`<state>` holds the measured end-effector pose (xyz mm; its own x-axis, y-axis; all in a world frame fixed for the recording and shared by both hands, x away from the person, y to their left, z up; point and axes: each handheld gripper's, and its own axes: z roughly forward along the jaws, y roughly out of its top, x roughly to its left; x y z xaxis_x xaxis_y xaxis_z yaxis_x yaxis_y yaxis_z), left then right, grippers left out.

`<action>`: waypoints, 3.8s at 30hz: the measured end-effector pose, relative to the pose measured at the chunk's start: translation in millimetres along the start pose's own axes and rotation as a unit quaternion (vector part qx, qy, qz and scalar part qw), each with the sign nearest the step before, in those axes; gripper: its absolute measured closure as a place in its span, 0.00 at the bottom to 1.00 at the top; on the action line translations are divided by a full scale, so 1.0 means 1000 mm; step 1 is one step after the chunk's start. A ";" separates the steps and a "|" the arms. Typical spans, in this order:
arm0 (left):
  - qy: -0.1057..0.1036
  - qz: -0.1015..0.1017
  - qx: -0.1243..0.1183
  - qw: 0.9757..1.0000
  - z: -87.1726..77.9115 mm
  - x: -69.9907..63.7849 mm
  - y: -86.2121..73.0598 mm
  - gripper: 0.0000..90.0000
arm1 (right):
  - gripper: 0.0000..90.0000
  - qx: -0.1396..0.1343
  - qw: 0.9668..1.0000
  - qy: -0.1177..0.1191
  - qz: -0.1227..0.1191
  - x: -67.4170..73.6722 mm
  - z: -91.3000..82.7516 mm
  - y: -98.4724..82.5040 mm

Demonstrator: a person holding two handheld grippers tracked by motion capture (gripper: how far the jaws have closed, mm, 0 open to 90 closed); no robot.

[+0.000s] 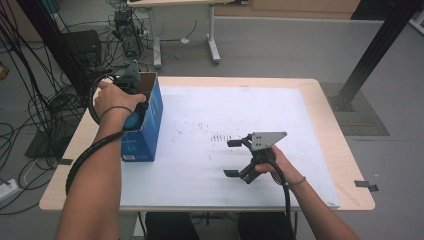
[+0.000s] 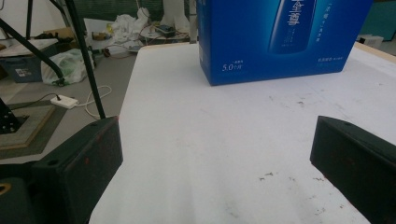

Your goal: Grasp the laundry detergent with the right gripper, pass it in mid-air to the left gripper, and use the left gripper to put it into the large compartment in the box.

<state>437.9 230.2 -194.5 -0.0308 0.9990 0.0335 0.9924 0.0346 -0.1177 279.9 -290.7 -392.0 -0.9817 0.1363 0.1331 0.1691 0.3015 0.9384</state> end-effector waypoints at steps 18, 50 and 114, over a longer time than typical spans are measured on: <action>0.003 0.001 0.001 1.000 0.000 -0.002 0.001 0.41 | 0.03 0.000 1.000 0.000 -0.001 0.001 -0.001 0.002; 0.002 -0.004 0.003 1.000 0.000 -0.001 0.003 0.41 | 0.03 -0.001 1.000 -0.004 0.004 0.000 -0.006 -0.003; -0.015 -0.013 -0.020 1.000 -0.030 0.013 -0.005 0.35 | 0.03 0.003 1.000 -0.001 0.003 -0.002 0.000 -0.001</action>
<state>436.4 242.2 -163.2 -0.0599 0.9982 0.0056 0.9952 0.0601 -0.0771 281.4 -291.4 -392.9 -0.9806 0.1391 0.1382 0.1752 0.3060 0.9358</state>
